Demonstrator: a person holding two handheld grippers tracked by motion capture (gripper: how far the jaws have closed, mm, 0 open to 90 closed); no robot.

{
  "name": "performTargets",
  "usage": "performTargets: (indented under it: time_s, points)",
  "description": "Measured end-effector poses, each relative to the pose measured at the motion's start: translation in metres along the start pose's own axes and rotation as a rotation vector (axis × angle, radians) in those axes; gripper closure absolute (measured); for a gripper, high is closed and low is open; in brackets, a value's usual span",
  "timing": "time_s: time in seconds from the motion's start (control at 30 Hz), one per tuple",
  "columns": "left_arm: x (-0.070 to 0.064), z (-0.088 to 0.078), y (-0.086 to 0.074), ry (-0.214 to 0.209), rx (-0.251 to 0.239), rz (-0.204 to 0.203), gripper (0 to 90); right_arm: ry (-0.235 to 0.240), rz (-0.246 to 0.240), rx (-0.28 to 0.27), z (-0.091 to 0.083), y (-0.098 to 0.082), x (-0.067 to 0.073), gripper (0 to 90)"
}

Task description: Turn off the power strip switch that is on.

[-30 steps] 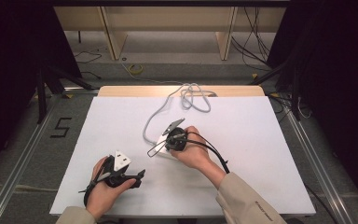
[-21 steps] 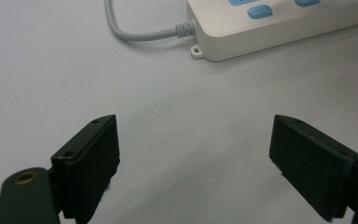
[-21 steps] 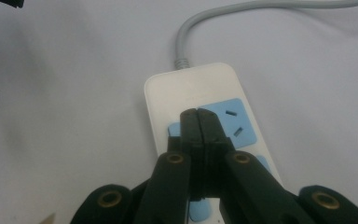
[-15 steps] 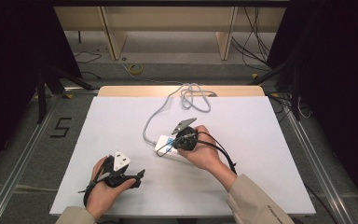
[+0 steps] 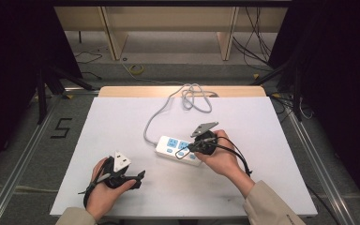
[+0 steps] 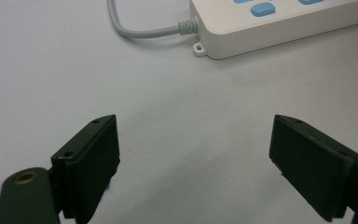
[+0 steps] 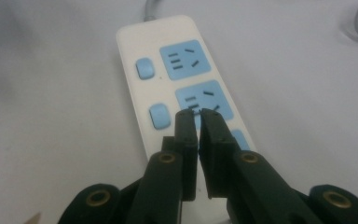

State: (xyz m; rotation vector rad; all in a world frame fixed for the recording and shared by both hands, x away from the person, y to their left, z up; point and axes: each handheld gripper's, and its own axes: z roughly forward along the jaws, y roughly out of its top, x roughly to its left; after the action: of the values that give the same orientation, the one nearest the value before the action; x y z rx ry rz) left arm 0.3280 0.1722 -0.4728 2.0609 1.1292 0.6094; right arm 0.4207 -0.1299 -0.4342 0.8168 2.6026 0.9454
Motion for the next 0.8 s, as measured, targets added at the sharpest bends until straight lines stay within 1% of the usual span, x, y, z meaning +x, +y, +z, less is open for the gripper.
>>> performTargets:
  time_s: [0.07,0.1,0.23,0.33,0.47,0.6,0.8]
  points:
    - [0.000,0.000,0.000,0.000,0.003,0.003,15.9,-0.009,0.008,-0.012,-0.006,-0.007,-0.003,84.4]
    - [0.000,0.000,0.000,-0.001,0.000,-0.003,15.9,-0.015,0.015,-0.015,-0.010,-0.011,-0.006,83.6]
    - [0.000,0.000,0.000,-0.001,0.002,-0.002,15.9,-0.035,0.023,-0.012,-0.018,-0.026,-0.010,81.1]
    - [0.000,0.000,-0.001,0.000,0.006,-0.001,15.9,-0.039,0.047,-0.025,-0.026,-0.039,-0.014,78.8]
    - [0.000,0.002,-0.001,-0.007,0.020,0.000,15.8,-0.062,0.068,-0.039,-0.035,-0.055,-0.018,74.6]
    - [0.000,0.002,-0.002,-0.009,0.018,-0.002,15.7,-0.074,0.099,-0.050,-0.041,-0.070,-0.020,69.2]
    - [0.000,0.003,-0.003,-0.012,0.034,0.001,15.6,-0.088,0.143,-0.064,-0.052,-0.093,-0.025,65.4]
